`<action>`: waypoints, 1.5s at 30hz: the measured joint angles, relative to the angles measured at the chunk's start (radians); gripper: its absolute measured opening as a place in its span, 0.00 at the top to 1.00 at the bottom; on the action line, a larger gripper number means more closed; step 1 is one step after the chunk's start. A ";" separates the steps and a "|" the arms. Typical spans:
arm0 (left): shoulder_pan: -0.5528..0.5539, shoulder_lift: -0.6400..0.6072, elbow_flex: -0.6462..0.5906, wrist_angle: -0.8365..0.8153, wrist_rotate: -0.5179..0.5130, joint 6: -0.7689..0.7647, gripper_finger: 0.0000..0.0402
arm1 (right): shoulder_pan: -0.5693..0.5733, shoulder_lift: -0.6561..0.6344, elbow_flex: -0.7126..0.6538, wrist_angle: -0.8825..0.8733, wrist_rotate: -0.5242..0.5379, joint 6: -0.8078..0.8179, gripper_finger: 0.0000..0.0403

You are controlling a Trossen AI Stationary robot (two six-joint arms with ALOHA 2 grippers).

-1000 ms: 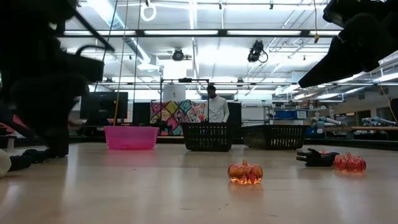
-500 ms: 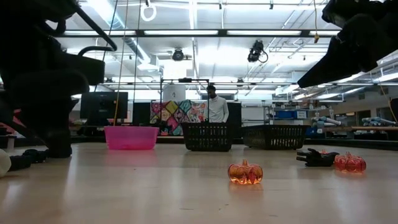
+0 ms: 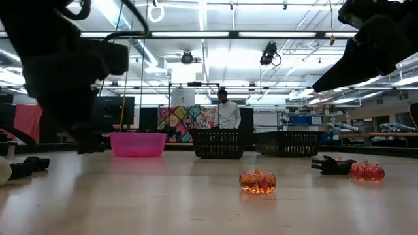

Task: Sort Halloween decoration
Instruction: Put the black skeleton toy into the left black bin, then put the orange pumpkin toy into the red bowl

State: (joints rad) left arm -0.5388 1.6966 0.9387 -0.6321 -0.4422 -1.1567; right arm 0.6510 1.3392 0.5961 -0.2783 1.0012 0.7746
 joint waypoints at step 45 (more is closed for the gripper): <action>0.519 0.108 0.061 0.800 0.072 0.846 0.69 | -0.002 0.000 0.000 0.010 0.000 -0.034 0.62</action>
State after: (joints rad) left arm -0.0193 1.8043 0.9993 0.1675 -0.3699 -0.3109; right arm 0.6495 1.3396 0.5964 -0.2680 1.0016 0.7406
